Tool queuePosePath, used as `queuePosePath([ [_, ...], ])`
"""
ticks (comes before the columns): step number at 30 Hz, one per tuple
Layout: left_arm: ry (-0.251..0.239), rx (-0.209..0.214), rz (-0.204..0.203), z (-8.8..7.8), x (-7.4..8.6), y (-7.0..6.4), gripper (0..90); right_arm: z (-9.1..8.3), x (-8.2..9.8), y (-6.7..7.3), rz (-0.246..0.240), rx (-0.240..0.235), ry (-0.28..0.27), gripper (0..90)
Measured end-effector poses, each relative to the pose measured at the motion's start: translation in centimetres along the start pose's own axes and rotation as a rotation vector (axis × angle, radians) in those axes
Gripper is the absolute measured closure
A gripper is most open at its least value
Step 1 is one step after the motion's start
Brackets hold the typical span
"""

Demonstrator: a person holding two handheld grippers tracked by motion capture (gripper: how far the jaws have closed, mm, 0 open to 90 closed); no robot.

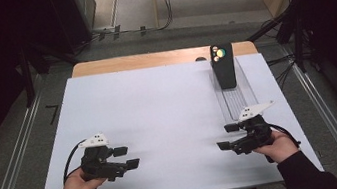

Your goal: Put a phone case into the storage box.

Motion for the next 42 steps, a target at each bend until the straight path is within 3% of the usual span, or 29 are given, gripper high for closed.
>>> queuePosePath([
  [4,0.006,-0.003,-0.002,-0.1,0.3,0.1,28.1,-0.4,0.4,-0.5,0.019,0.038,-0.002,22.3],
  [16,0.018,-0.008,-0.005,0.0,0.5,0.3,28.1,-0.5,1.2,-1.7,0.051,0.046,-0.002,22.3],
  [42,0.022,-0.004,-0.008,0.2,0.5,0.3,28.1,-0.1,1.4,-1.8,0.052,0.047,0.007,22.3],
])
Point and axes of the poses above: each handheld gripper's, and its own axes: z roughly forward along the jaws, x roughly out of its underside, y roughly to its left, the point moved 7 cm from there along z, roughly forward along the jaws, and after that the axes turned 9 degrees about z, right-handed, at the moved point
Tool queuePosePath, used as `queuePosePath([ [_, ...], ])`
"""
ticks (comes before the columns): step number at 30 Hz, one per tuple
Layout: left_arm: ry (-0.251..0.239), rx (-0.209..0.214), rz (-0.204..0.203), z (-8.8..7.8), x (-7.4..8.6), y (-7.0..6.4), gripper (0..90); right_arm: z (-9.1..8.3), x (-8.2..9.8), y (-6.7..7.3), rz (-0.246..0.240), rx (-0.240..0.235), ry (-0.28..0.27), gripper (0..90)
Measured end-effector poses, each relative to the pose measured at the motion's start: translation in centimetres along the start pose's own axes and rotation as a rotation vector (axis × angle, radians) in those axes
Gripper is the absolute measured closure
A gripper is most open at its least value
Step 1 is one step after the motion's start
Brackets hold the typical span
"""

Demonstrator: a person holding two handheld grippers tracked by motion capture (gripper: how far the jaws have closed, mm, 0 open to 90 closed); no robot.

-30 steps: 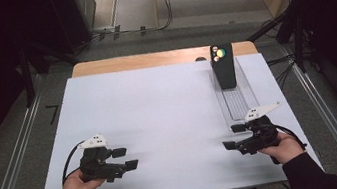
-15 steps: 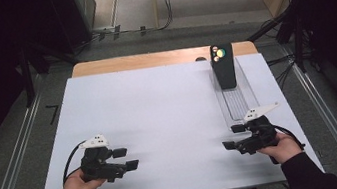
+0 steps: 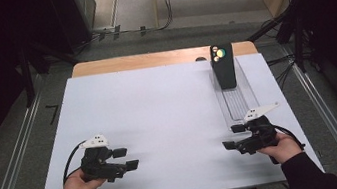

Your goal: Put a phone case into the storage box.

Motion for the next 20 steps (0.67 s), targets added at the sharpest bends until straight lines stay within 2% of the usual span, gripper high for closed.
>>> queuePosePath([
  [20,-0.002,0.006,0.006,0.06,-0.07,-0.07,28.1,-0.04,-0.03,0.06,0.001,-0.008,-0.002,22.3],
])
Point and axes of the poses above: each handheld gripper's, and its own axes: z roughly forward along the jaws, x roughly out of its underside, y roughly to its left, the point moved 7 cm from there along z, roughly forward along the jaws, and after that the axes turned 9 degrees about z, right-handed, at the moved point
